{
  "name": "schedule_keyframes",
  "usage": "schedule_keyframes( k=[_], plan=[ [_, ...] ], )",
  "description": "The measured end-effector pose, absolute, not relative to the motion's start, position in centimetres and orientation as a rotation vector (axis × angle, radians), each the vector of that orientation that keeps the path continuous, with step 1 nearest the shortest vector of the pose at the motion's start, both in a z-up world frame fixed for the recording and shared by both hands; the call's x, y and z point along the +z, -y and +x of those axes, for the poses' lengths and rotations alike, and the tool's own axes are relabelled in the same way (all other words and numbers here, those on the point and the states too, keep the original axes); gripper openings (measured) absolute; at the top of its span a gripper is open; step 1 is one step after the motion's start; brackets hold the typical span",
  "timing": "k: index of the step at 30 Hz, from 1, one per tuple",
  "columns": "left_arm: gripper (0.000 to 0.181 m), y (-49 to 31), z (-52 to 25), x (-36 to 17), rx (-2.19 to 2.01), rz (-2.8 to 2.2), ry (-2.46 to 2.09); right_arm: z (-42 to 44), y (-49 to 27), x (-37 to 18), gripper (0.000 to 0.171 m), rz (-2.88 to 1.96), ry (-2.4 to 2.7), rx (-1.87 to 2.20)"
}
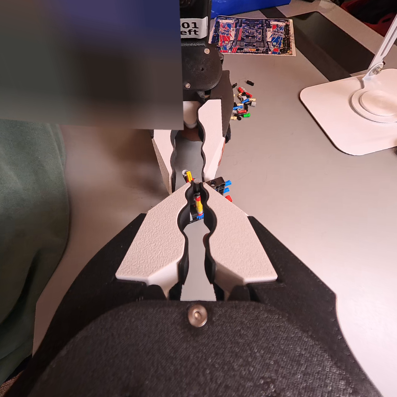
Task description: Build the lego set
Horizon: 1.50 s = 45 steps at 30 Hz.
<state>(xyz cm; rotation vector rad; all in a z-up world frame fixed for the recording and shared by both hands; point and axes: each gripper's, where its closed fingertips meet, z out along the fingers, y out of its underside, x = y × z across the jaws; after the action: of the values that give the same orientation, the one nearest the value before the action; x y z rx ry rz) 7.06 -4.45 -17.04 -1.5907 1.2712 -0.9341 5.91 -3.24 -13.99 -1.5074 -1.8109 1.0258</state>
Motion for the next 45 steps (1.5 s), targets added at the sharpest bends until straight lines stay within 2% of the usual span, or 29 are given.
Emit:
schedule_keyframes(
  k=[45],
  plan=[
    [0.031,4.57,7.4,-16.21,-0.967,-1.55,-1.249,5.83,2.98,-13.96,0.003,-1.509,1.731,1.071]
  ],
)
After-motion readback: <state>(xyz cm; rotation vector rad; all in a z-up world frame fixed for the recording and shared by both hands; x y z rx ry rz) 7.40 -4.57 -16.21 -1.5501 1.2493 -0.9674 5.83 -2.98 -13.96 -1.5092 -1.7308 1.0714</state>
